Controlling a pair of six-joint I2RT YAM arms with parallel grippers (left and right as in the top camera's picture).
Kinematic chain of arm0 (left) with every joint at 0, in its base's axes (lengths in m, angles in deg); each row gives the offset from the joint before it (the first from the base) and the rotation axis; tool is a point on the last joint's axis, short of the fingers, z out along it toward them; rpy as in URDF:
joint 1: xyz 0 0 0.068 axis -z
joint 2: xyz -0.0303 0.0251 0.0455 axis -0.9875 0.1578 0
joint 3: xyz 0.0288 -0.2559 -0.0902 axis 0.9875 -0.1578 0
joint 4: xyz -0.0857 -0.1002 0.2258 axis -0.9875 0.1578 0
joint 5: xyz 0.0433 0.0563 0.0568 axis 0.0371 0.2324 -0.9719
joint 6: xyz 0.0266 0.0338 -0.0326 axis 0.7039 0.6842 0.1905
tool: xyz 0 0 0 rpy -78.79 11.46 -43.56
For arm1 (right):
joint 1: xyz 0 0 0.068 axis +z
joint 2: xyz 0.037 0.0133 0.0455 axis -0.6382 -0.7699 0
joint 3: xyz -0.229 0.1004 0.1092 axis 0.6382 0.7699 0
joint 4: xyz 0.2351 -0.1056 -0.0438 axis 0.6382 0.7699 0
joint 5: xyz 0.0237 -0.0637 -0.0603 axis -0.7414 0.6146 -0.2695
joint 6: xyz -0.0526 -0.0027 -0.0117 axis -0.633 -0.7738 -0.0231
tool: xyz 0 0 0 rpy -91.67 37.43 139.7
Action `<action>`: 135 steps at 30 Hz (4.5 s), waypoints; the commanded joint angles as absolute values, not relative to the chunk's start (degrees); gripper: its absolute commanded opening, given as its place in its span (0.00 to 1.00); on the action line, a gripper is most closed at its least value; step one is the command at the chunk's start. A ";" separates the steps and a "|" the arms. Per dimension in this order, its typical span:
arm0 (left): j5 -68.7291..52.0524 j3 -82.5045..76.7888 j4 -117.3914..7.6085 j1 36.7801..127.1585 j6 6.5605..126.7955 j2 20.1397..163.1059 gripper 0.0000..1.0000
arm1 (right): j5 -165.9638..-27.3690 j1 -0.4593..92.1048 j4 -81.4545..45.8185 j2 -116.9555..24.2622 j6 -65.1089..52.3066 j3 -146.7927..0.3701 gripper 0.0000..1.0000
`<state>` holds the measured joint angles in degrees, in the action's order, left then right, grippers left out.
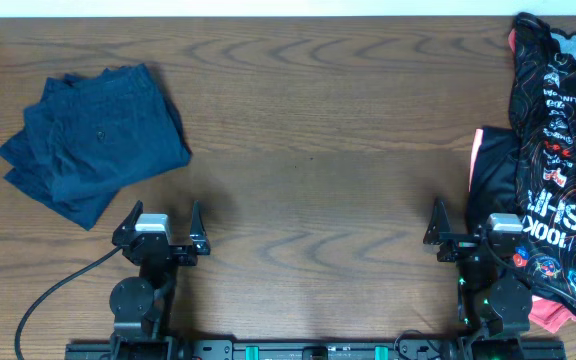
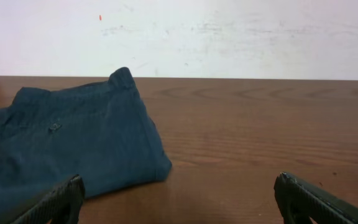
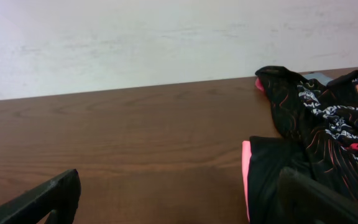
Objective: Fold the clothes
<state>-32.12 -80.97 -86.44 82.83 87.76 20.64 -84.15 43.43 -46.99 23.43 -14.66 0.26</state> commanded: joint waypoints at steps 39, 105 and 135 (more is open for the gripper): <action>-32.38 -82.50 -85.50 82.55 88.11 20.21 0.98 | -84.37 42.99 -46.77 23.67 -15.03 0.33 0.99; -27.40 -40.39 -53.55 82.59 82.69 77.21 0.98 | -72.74 16.22 -35.66 -69.13 -9.83 -42.67 0.60; -27.38 -40.39 -53.74 82.59 82.69 77.19 0.98 | -132.76 27.34 -10.88 -51.21 -16.74 -55.58 0.01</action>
<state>-27.51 -41.50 -53.55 82.83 83.21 77.25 -111.12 22.27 -10.00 -51.49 -14.20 -55.50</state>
